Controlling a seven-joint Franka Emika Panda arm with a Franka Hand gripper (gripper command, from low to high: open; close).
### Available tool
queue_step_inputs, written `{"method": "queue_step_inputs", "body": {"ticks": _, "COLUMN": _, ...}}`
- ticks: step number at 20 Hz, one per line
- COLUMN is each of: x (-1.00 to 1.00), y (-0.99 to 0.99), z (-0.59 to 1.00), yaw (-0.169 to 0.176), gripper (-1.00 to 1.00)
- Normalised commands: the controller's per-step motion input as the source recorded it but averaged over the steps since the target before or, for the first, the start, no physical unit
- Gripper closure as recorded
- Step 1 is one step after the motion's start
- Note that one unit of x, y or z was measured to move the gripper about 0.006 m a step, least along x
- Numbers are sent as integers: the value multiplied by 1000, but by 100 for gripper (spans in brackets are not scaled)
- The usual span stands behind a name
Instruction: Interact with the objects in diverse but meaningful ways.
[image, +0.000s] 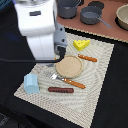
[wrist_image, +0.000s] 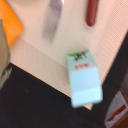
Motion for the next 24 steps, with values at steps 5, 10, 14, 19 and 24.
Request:
{"method": "queue_step_inputs", "body": {"ticks": 5, "x": 239, "y": 1000, "z": 0, "yaw": -57, "gripper": -100}}
{"method": "queue_step_inputs", "body": {"ticks": 10, "x": 249, "y": 988, "z": 0, "yaw": -62, "gripper": -100}}
{"method": "queue_step_inputs", "body": {"ticks": 14, "x": 249, "y": 971, "z": -6, "yaw": -62, "gripper": -100}}
{"method": "queue_step_inputs", "body": {"ticks": 19, "x": 100, "y": 928, "z": -18, "yaw": -46, "gripper": -100}}
{"method": "queue_step_inputs", "body": {"ticks": 24, "x": -22, "y": 666, "z": 0, "yaw": -1, "gripper": -100}}
